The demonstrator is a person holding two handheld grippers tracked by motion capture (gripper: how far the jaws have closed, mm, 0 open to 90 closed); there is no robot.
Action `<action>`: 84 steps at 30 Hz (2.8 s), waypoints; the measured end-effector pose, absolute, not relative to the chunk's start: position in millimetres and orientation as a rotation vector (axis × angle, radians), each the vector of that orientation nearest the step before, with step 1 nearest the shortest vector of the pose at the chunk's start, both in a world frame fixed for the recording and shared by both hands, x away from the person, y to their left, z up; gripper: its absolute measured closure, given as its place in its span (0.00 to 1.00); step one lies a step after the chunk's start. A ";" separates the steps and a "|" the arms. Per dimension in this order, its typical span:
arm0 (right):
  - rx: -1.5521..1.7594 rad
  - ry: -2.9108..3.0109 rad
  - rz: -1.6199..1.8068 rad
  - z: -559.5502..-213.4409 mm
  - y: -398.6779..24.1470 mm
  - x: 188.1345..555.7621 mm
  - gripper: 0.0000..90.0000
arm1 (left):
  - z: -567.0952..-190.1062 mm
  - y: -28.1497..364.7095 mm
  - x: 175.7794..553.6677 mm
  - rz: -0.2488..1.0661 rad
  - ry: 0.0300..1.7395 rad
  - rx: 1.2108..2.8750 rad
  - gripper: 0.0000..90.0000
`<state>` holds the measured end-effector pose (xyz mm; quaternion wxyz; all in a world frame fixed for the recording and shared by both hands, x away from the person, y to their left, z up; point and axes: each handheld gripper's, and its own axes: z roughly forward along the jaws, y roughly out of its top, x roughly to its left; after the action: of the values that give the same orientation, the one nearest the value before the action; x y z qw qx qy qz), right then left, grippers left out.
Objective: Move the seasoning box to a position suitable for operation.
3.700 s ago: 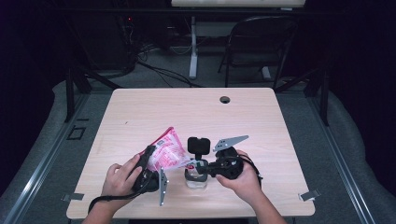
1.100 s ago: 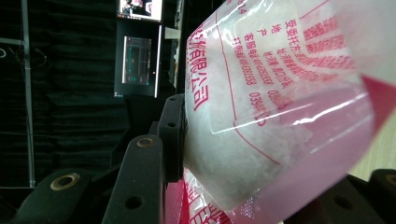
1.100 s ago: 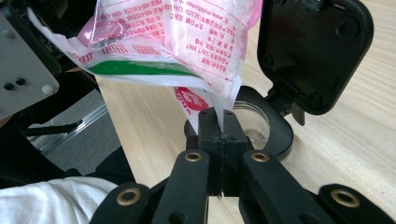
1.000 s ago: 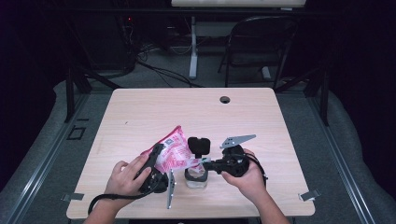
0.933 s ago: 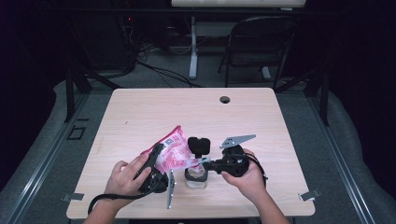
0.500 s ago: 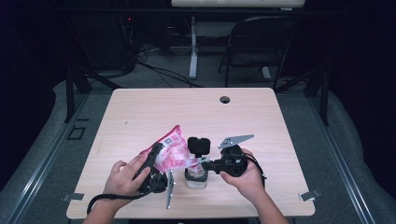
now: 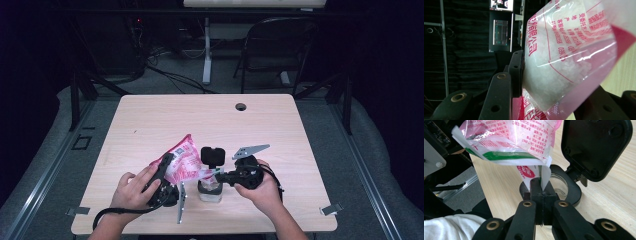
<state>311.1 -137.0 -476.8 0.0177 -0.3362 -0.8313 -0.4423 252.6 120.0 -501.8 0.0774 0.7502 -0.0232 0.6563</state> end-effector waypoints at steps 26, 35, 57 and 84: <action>-1.043 -2.579 -1.374 -478.2 -135.7 312.2 1.00 | -497.5 118.1 247.5 1.995 -0.076 2.222 0.72; -1.048 -2.582 -1.371 -479.1 -135.8 312.7 1.00 | -496.8 117.7 247.4 2.009 -0.086 2.205 0.72; -1.057 -2.580 -1.362 -480.5 -138.1 314.5 1.00 | -495.4 116.4 247.1 2.008 -0.089 2.187 0.72; -1.066 -2.578 -1.353 -484.2 -137.7 316.5 1.00 | -493.6 116.6 248.3 2.008 -0.078 2.178 0.72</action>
<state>316.5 -137.7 -484.2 0.0207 -0.3438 -0.8312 -0.4363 248.3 116.6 -493.6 0.0892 0.7320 -0.0263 0.6749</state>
